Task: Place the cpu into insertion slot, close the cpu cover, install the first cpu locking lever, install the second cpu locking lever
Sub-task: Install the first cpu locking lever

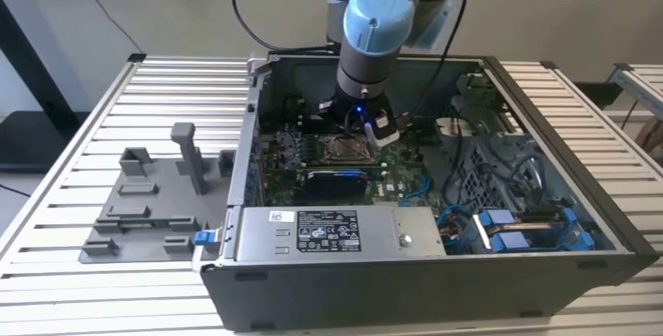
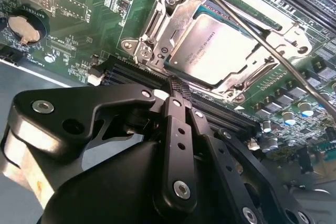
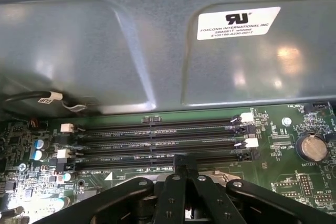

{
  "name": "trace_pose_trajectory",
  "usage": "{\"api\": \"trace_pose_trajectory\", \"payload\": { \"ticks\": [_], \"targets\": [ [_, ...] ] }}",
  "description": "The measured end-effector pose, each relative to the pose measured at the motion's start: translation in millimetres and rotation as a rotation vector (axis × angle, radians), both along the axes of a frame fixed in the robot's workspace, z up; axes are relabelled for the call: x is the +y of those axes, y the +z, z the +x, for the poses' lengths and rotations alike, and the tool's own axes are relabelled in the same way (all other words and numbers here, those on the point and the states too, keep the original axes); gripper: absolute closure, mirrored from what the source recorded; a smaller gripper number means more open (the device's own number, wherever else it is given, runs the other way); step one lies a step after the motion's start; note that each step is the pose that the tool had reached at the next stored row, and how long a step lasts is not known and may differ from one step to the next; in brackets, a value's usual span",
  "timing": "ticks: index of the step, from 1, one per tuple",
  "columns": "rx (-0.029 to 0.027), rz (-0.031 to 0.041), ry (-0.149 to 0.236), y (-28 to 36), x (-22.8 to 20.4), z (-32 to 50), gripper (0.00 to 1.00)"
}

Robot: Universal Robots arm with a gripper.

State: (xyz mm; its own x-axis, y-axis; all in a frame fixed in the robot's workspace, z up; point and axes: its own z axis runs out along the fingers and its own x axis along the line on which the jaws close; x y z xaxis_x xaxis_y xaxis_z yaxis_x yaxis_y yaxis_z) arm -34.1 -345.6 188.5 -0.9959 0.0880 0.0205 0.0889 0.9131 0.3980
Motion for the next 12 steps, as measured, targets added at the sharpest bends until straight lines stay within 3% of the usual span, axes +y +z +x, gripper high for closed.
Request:
{"api": "trace_pose_trajectory", "payload": {
  "ticks": [3,4,8,9,12],
  "targets": [
    [0.0002,0.0079,0.0,-1.3,-0.2,0.3,0.89],
    [0.0002,0.0148,0.0,-1.6,-0.1,0.4,0.89],
    [0.0,0.0589,0.0,-2.5,-0.1,0.6,0.89],
    [-0.0001,0.062,0.0,-2.6,0.0,0.7,0.89],
    [0.0037,0.0619,0.0,1.3,-0.1,0.7,0.89]
  ]
}}
